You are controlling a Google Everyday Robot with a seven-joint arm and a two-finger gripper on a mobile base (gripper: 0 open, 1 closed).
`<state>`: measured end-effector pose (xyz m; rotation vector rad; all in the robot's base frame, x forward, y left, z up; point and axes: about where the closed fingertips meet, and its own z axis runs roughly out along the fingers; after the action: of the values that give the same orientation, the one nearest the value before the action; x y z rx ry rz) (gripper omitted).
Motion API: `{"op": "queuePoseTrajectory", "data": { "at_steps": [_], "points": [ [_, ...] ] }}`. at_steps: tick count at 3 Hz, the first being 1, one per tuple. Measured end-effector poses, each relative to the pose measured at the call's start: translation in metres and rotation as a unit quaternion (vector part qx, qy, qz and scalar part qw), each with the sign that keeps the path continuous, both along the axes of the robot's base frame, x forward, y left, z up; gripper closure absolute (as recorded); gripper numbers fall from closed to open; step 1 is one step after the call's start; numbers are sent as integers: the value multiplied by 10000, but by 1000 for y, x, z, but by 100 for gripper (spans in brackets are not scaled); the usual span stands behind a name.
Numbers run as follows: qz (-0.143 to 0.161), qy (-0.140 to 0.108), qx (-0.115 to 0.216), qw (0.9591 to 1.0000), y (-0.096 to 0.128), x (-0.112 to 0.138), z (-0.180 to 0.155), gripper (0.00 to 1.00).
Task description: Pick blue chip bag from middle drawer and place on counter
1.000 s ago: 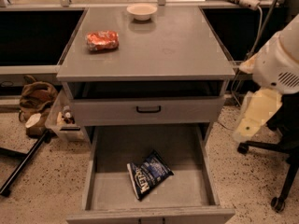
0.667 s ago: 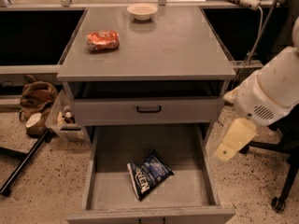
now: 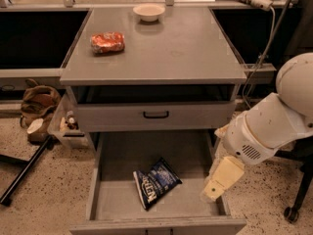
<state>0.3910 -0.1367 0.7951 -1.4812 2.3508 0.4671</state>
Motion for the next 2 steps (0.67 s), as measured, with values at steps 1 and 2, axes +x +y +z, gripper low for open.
{"op": "queuePoseTrajectory", "data": {
  "at_steps": [1, 2],
  "points": [
    [-36, -66, -32, 10000, 5, 2, -10, 0],
    [-213, 56, 72, 9997, 23, -1, -60, 0]
  ]
}}
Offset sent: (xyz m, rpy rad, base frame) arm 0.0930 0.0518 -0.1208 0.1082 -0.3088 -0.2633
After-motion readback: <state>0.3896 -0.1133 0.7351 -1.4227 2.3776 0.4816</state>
